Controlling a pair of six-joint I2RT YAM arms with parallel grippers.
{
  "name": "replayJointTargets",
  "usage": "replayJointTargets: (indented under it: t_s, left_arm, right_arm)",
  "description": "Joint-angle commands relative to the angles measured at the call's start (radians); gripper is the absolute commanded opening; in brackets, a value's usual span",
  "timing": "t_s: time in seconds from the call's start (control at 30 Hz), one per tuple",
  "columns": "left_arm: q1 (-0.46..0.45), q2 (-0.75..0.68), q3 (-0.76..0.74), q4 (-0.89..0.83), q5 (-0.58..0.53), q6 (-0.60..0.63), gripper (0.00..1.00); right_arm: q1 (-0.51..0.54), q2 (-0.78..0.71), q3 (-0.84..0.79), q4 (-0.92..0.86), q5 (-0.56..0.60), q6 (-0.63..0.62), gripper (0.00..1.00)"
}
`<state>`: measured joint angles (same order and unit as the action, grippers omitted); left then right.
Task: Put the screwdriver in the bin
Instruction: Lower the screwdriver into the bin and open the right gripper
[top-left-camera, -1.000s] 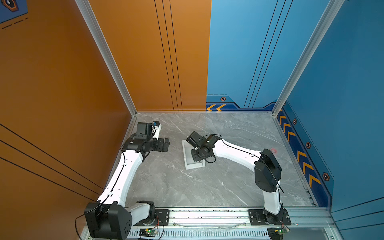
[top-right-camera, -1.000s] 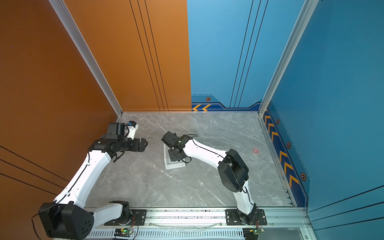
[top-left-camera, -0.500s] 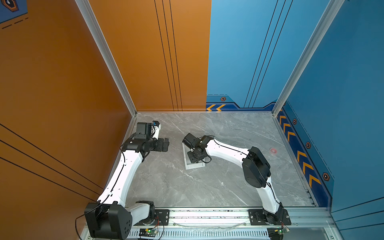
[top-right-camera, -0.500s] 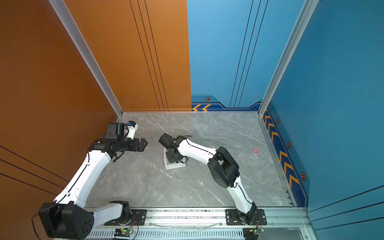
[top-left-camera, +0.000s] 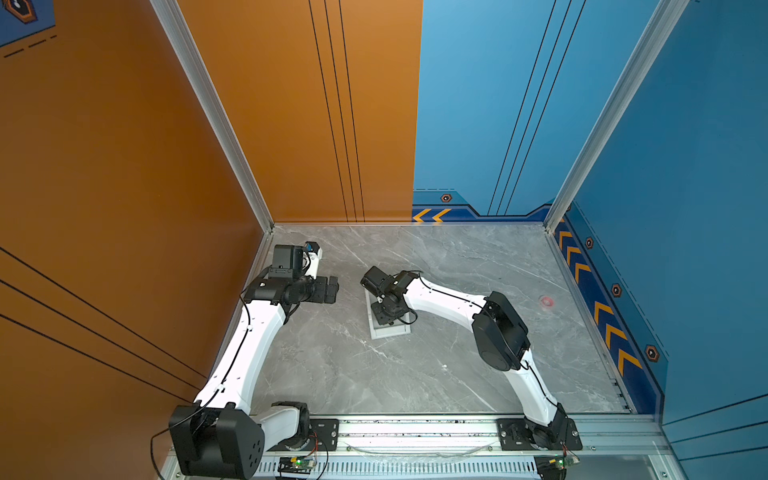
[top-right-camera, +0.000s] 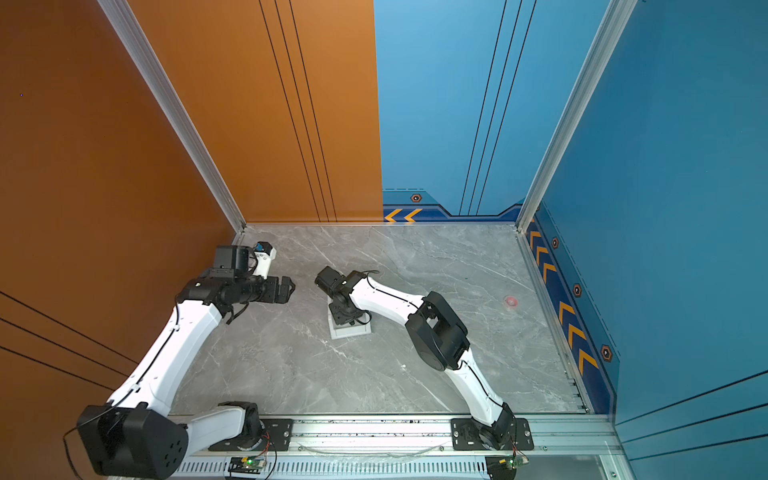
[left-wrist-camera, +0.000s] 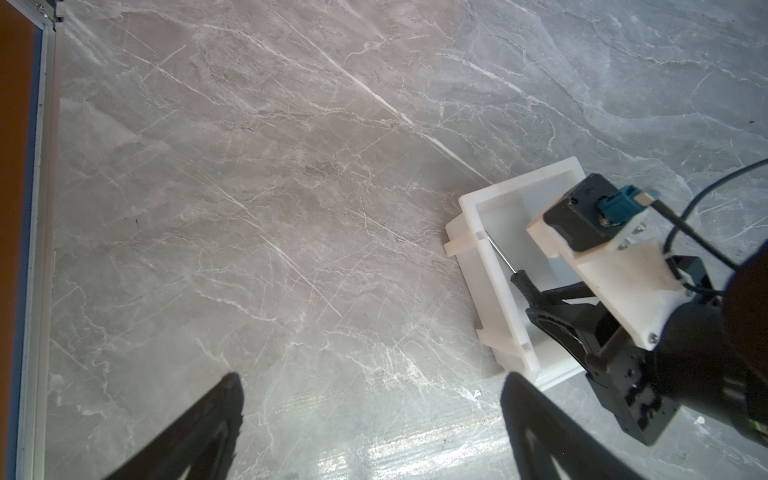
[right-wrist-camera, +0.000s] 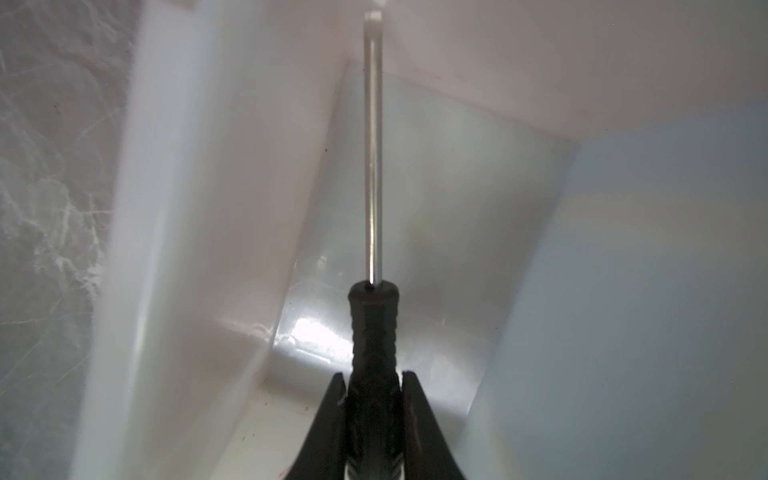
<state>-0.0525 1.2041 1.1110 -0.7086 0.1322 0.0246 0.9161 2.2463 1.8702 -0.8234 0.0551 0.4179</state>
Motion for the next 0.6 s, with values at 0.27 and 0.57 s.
replayJointTargets:
  t_s: [0.27,0.57]
  left_arm:
    - [0.008,-0.013,0.023,-0.025,0.027,-0.009,0.98]
    - [0.010,-0.012,0.022,-0.025,0.022,-0.007,0.98]
  right_arm:
    - [-0.018,0.053,0.031,-0.024,-0.002,-0.011,0.21]
    - [-0.018,0.032,0.030,-0.027,0.004,-0.017,0.34]
